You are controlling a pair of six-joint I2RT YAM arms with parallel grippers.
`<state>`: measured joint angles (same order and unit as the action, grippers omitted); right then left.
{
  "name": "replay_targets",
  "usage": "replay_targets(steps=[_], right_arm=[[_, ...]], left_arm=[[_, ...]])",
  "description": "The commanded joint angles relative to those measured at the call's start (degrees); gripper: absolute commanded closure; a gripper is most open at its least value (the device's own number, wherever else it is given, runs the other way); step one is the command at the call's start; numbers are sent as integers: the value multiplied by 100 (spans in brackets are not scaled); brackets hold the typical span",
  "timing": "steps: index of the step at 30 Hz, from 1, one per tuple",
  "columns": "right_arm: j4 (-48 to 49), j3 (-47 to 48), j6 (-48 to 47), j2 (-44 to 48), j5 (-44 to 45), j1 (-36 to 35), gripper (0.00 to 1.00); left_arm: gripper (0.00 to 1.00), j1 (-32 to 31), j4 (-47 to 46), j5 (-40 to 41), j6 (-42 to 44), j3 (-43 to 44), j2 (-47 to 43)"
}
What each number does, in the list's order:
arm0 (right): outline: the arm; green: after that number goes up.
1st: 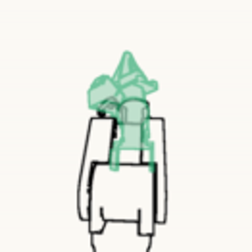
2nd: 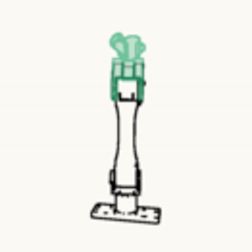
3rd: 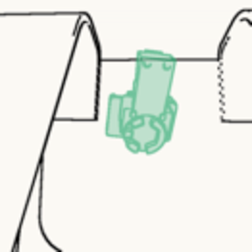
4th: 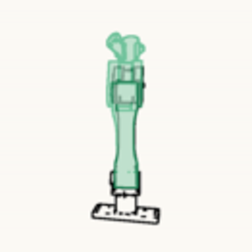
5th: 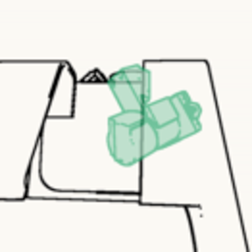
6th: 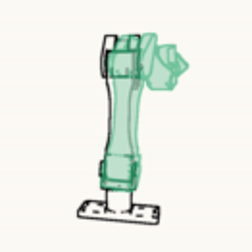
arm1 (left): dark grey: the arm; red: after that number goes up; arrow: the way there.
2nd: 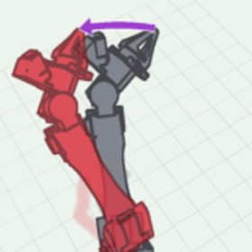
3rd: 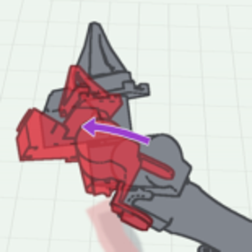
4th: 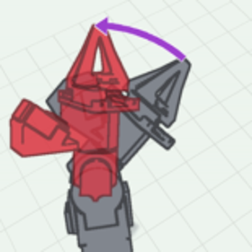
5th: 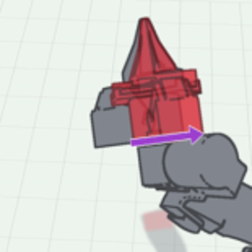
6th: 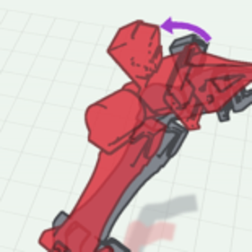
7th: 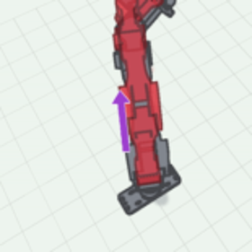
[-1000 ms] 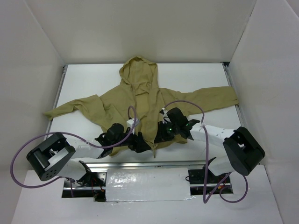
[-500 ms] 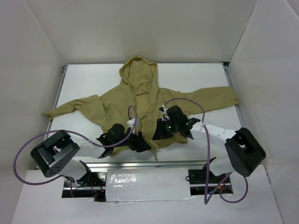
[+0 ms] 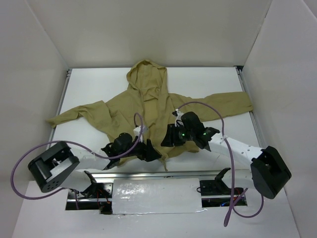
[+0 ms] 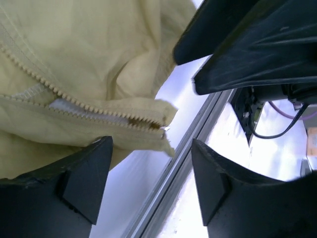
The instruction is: Zip up the jacket
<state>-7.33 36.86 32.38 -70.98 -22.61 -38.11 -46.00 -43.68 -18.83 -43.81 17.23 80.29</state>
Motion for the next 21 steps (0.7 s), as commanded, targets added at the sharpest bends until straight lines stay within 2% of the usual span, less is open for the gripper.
replay_targets(steps=[1, 6, 8, 10, 12, 14, 15, 16, 19, 21], right_arm=[[21, -135, -92, 207, 169, -39, 52], [57, -179, -13, 260, 310, -39, 51], [-48, -127, 57, 321, 546, -30, 51], [-163, -100, 215, 470, 774, 22, 51], [-172, -153, 417, 724, 1091, 110, 50], [-137, -197, 541, 953, 1259, 181, 49], [-128, -223, 585, 1024, 1277, 190, 49], [-137, -232, 603, 1086, 1303, 198, 49], [-163, -241, 577, 1279, 1251, 225, 50], [-216, -250, 515, 1393, 1198, 234, 50]], left_arm=[[21, -198, 516, 877, -144, 122, -749], [15, -603, 1666, 1856, -557, 271, -1437], [16, -831, 2159, 2573, -987, 438, -1630], [20, -1111, 2651, 2919, -1582, 492, -1762], [20, -1375, 2751, 3191, -2224, 413, -1780], [21, -1552, 2611, 3411, -2683, 273, -1693], [23, -1700, 2149, 3447, -2929, 185, -1614], [28, -1772, 1840, 3491, -3018, 71, -1561], [29, -1930, 926, 3658, -3247, -220, -1227], [30, -2018, 635, 3789, -3187, -264, -973]])
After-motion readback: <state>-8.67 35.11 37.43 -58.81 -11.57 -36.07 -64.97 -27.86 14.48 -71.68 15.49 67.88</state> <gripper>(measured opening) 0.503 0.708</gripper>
